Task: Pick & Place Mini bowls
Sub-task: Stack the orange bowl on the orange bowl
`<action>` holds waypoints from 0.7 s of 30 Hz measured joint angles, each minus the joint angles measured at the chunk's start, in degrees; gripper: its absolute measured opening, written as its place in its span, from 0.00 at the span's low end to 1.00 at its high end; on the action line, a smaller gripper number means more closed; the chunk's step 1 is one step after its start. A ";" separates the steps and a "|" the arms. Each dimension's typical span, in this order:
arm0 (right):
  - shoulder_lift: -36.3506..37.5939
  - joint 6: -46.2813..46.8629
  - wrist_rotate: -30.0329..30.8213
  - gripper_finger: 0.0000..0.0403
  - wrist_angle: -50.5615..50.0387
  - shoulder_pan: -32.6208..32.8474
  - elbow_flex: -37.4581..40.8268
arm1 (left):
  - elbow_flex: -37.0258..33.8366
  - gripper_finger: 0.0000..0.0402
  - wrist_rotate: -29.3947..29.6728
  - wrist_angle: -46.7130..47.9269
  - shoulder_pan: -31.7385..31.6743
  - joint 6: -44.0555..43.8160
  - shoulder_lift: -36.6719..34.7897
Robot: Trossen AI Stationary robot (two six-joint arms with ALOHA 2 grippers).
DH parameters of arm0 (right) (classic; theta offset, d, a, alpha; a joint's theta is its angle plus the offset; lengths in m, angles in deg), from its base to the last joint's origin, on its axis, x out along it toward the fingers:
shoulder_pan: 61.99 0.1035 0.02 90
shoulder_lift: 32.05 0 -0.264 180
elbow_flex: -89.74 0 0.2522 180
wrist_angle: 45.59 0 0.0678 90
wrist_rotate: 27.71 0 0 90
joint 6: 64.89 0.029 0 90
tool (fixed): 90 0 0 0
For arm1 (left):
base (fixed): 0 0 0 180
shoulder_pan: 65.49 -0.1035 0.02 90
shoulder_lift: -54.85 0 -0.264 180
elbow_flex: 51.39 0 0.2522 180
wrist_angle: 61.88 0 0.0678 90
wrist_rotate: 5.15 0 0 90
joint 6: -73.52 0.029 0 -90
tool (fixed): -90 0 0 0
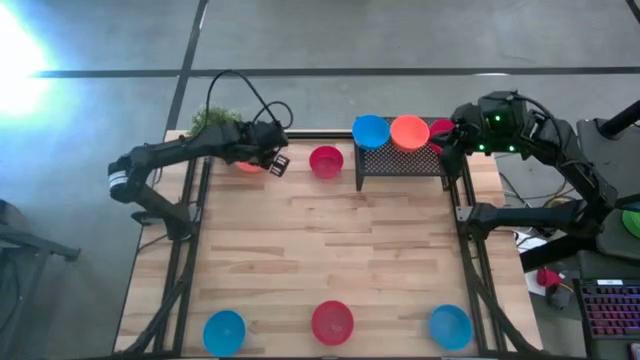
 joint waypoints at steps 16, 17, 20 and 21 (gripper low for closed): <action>0.72 -0.22 -3.65 0.02 0.92 0.00 -1.16 | -17.63 0.29 -6.36 -16.29 -10.92 3.29 0.03; 0.74 -0.22 -3.66 0.02 1.21 0.00 -1.16 | -18.47 0.29 -6.91 -18.01 -11.46 3.67 0.03; 0.73 -0.15 -3.66 0.02 1.53 0.00 -1.18 | -20.74 0.29 -8.37 -22.51 -12.98 4.88 0.06; 0.67 0.02 -3.65 0.02 1.51 0.00 -1.18 | -21.41 0.29 -8.61 -23.71 -13.31 5.26 0.20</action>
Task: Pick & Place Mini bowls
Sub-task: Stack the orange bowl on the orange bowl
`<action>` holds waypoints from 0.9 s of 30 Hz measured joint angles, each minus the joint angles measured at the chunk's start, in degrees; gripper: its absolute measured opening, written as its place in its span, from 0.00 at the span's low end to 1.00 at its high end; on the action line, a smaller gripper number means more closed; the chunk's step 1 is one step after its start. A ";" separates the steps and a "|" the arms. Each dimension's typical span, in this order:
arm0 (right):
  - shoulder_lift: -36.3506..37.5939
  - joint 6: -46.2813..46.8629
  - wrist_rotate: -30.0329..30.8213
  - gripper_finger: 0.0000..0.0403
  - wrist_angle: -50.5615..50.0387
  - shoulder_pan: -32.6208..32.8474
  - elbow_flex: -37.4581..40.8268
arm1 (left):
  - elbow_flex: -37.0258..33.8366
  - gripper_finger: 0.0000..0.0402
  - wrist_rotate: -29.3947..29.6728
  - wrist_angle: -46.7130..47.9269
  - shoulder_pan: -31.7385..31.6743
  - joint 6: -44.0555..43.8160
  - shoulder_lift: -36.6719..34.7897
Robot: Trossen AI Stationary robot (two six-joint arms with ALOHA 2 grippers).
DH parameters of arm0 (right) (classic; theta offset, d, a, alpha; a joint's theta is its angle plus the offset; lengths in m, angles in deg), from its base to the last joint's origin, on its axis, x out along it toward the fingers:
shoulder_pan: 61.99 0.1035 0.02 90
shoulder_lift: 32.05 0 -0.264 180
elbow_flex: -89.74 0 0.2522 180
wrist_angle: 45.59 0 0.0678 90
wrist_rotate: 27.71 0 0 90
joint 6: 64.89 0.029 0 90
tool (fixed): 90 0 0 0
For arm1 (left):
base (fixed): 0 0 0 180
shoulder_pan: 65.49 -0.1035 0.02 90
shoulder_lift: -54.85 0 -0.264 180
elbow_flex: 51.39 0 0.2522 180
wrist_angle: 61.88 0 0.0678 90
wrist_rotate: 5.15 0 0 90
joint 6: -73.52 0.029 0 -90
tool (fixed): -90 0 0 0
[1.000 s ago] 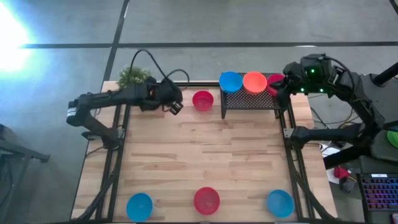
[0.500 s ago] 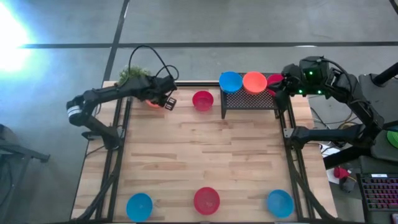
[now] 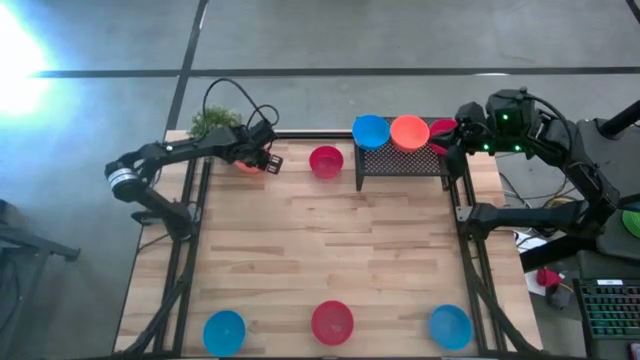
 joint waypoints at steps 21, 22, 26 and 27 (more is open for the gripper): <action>-0.02 0.83 0.09 0.02 -0.01 0.00 -0.02 | -1.59 0.29 2.42 -5.17 -1.41 4.12 6.79; -0.02 0.83 0.09 0.02 -0.01 0.00 -0.02 | -1.59 0.29 2.42 -5.19 -1.41 4.12 6.96; -0.02 0.81 0.09 0.02 -0.01 0.00 -0.02 | -1.59 0.29 2.42 -5.27 -1.39 4.05 7.97; -0.02 0.82 0.09 0.02 -0.01 -0.01 -0.03 | -1.59 0.29 2.42 -5.30 -1.39 4.03 8.36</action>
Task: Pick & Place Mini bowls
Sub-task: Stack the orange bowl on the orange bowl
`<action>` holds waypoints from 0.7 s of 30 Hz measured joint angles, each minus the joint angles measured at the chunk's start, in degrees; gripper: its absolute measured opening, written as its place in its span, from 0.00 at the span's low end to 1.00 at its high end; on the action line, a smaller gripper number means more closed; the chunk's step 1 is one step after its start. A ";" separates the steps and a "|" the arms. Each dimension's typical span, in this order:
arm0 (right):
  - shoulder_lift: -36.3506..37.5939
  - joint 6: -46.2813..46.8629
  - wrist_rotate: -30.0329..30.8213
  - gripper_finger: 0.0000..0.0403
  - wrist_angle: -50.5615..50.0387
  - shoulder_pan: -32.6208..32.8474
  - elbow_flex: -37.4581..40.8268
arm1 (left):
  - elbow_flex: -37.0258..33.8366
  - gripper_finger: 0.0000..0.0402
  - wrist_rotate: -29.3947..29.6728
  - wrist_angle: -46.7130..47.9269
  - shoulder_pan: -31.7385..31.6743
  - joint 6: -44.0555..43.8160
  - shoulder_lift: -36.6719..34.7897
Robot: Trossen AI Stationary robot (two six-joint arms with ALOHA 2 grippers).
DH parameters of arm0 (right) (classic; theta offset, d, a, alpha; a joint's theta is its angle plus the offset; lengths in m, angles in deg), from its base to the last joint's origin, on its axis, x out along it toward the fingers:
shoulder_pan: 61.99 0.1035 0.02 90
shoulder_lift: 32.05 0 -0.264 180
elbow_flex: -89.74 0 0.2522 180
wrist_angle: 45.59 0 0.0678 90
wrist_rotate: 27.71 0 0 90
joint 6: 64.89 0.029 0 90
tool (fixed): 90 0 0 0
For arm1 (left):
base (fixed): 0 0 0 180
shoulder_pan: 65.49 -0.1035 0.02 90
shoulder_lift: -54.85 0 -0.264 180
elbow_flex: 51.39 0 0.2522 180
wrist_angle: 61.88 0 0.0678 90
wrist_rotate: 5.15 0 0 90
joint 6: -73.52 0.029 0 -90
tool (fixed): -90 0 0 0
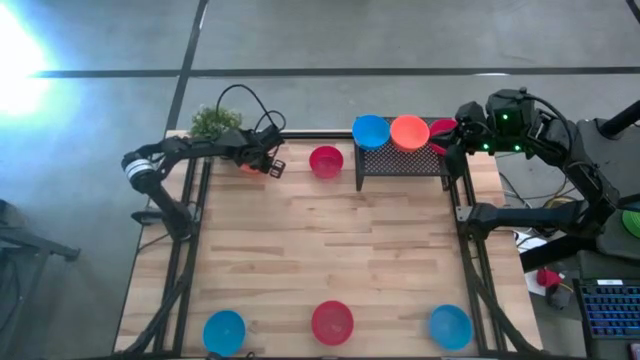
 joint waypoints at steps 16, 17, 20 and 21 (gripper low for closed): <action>0.00 -0.01 0.01 0.02 -0.08 -0.01 -0.01 | 0.00 0.29 0.00 -0.62 -0.02 -0.13 4.79; 0.00 -0.01 0.00 0.02 -0.08 0.00 0.01 | 0.00 0.29 0.00 -0.62 -0.02 0.07 4.82; 0.00 -0.01 0.00 0.02 -0.09 0.01 0.00 | 0.00 0.28 0.00 -0.63 0.00 1.11 4.82; 0.00 -0.01 0.01 0.02 -0.08 0.01 0.01 | 0.00 0.28 0.00 -0.65 -0.02 1.39 4.82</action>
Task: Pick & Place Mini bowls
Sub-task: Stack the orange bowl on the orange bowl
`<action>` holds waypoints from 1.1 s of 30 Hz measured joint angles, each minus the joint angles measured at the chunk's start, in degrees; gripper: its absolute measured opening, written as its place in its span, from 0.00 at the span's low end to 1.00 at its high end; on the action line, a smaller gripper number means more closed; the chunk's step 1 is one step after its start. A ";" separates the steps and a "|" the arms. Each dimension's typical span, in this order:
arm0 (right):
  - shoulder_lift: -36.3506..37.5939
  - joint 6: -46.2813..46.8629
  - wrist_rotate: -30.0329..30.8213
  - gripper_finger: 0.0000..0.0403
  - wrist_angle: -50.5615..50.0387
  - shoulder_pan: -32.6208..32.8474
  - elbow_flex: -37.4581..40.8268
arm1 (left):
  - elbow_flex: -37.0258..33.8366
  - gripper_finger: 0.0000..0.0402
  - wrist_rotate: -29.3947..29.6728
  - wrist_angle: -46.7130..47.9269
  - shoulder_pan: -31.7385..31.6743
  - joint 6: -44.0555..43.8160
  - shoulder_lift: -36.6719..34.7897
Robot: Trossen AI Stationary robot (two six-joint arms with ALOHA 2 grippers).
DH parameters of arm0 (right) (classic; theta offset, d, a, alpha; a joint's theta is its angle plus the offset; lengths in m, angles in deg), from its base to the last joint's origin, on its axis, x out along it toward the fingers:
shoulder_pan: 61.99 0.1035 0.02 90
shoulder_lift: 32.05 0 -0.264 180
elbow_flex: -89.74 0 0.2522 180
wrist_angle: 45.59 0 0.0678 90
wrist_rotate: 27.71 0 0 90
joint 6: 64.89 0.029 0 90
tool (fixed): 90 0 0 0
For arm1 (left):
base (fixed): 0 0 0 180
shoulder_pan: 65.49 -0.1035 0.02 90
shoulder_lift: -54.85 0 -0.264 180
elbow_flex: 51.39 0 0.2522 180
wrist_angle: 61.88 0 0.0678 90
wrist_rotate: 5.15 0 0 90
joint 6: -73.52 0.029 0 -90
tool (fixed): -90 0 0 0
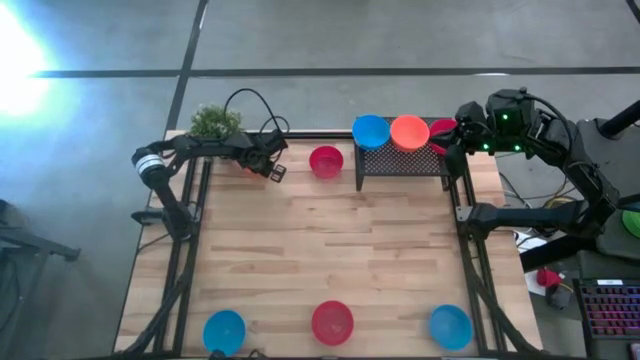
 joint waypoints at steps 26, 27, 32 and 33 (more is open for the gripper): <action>-0.02 0.00 0.02 0.02 0.00 0.00 -0.01 | 1.82 0.00 -7.23 0.04 0.97 6.72 -0.79; -0.02 0.00 0.02 0.02 0.02 -0.02 -0.01 | 2.29 0.00 -7.47 0.48 1.39 6.93 -0.79; -0.02 0.00 0.01 0.02 -0.01 -0.01 0.00 | 5.65 0.00 -7.97 3.29 4.21 8.35 -0.79; -0.03 0.00 -0.01 0.02 -0.01 0.00 0.00 | 6.52 0.00 -8.04 4.30 4.99 8.77 -0.79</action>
